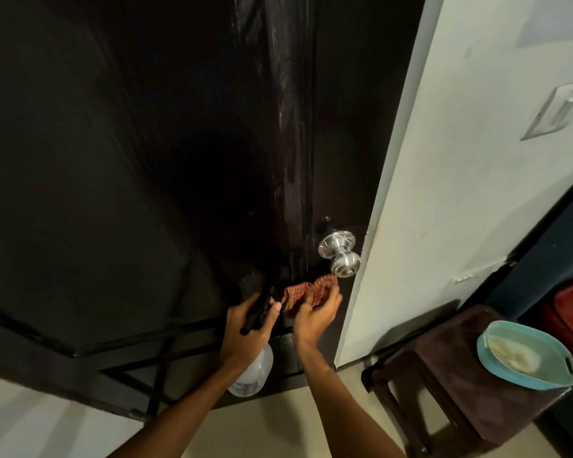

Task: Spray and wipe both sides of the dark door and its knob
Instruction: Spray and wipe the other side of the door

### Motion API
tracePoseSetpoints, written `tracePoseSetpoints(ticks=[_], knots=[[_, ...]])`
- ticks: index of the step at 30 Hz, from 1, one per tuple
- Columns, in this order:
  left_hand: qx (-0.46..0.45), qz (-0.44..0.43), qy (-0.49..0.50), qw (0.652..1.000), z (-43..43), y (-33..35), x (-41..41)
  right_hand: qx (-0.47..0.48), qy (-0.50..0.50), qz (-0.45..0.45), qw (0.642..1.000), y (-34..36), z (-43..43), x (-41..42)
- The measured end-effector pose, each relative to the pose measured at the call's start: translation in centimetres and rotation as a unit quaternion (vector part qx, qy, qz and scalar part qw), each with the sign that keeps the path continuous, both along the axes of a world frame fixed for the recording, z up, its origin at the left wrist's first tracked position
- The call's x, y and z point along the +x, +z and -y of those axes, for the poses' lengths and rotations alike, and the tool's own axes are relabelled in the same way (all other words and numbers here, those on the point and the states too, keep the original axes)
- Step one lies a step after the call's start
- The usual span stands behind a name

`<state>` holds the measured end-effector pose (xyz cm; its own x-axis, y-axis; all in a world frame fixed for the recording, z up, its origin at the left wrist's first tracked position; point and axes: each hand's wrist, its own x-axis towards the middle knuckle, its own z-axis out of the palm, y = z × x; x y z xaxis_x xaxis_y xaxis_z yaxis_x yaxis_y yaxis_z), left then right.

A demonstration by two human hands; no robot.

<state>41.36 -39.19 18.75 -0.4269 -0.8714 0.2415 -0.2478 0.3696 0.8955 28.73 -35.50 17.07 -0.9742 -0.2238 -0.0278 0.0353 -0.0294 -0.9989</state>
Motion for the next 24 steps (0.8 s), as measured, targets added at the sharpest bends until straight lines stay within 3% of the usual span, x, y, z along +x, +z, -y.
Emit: tracePoseSetpoints(ticks=[2,6,8,13,19,24], knots=[[-0.007,-0.007,-0.008,1.000,-0.4,1.0,-0.3,0.010,-0.007,0.024,1.000,0.5,-0.2,0.3],[0.000,-0.014,-0.001,1.000,-0.1,1.3,-0.3,-0.034,0.008,-0.089,0.995,3.3,0.7,0.4],[0.012,-0.008,0.001,1.000,-0.3,1.0,-0.2,-0.010,0.031,-0.114,0.993,2.4,0.6,0.8],[0.026,-0.005,0.004,1.000,-0.7,0.8,-0.2,0.072,0.048,-0.057,0.995,0.6,-0.2,1.5],[0.008,-0.021,0.030,0.999,0.0,1.8,0.2,-0.035,0.050,-0.253,0.965,5.2,0.9,0.9],[-0.006,-0.061,-0.009,0.998,-0.9,5.1,-0.2,0.009,0.051,-0.174,0.983,1.8,0.0,2.2]])
